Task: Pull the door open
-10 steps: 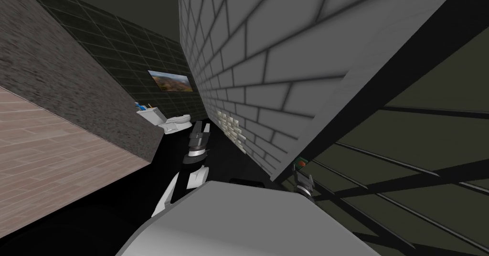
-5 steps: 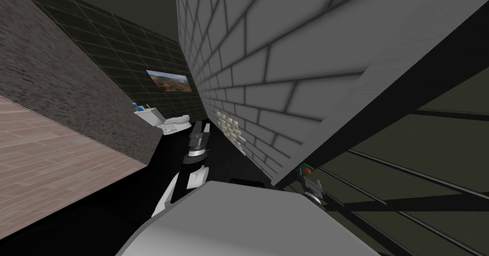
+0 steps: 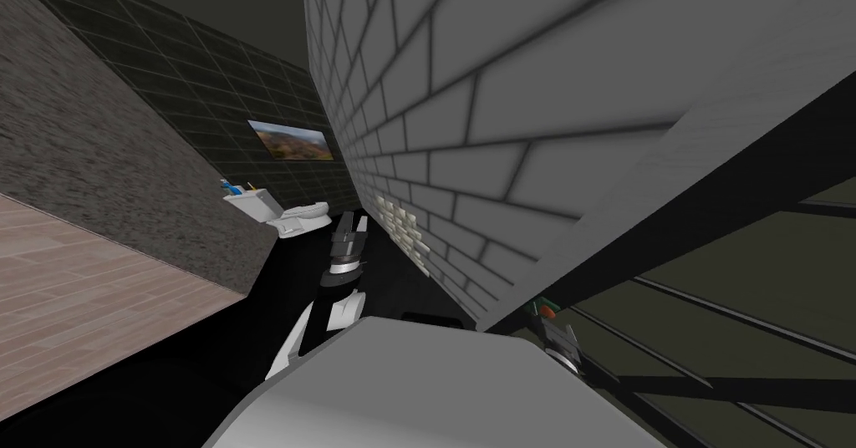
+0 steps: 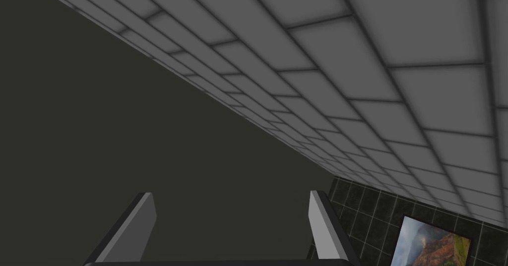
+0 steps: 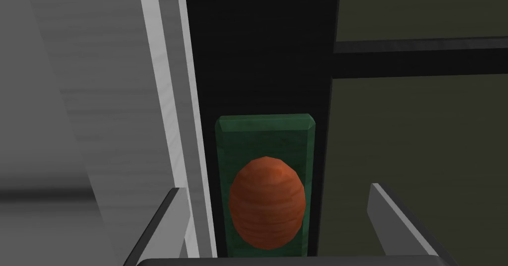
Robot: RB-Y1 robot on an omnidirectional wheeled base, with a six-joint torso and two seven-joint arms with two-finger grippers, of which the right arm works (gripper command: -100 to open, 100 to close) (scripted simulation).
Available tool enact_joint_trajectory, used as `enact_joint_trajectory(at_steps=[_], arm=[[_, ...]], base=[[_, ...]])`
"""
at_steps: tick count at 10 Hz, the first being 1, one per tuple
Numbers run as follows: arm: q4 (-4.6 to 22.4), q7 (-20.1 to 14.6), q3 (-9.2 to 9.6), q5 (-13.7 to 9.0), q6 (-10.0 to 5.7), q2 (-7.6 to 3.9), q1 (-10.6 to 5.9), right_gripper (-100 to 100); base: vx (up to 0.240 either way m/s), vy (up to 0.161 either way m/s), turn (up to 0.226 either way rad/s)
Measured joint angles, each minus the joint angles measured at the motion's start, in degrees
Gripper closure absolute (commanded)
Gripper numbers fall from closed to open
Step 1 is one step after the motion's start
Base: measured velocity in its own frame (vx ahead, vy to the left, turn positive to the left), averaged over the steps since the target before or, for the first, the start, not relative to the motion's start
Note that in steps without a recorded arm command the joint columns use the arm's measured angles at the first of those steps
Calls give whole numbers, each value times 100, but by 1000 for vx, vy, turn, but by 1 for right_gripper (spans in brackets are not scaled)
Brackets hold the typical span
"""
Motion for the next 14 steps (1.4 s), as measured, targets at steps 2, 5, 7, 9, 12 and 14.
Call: enact_joint_trajectory(at_steps=[2, 5, 7, 9, 12, 14], arm=[[-16, 18, 0, 2, 5, 5, -13, 100], [-21, 24, 6, 6, 6, 9, -18, 100], [-29, -10, 53, 44, -32, -23, -22, 100], [-113, -68, 164, 119, -69, -74, 9, 100], [-267, -165, 392, 257, -91, -153, 141, 100], [-315, -249, 531, 348, -141, -211, 170, 100]], base=[[-12, -4, 2], [0, 0, 0], [-171, 0, 65], [-205, 31, 60], [-195, 25, 53], [-213, 48, 51]])
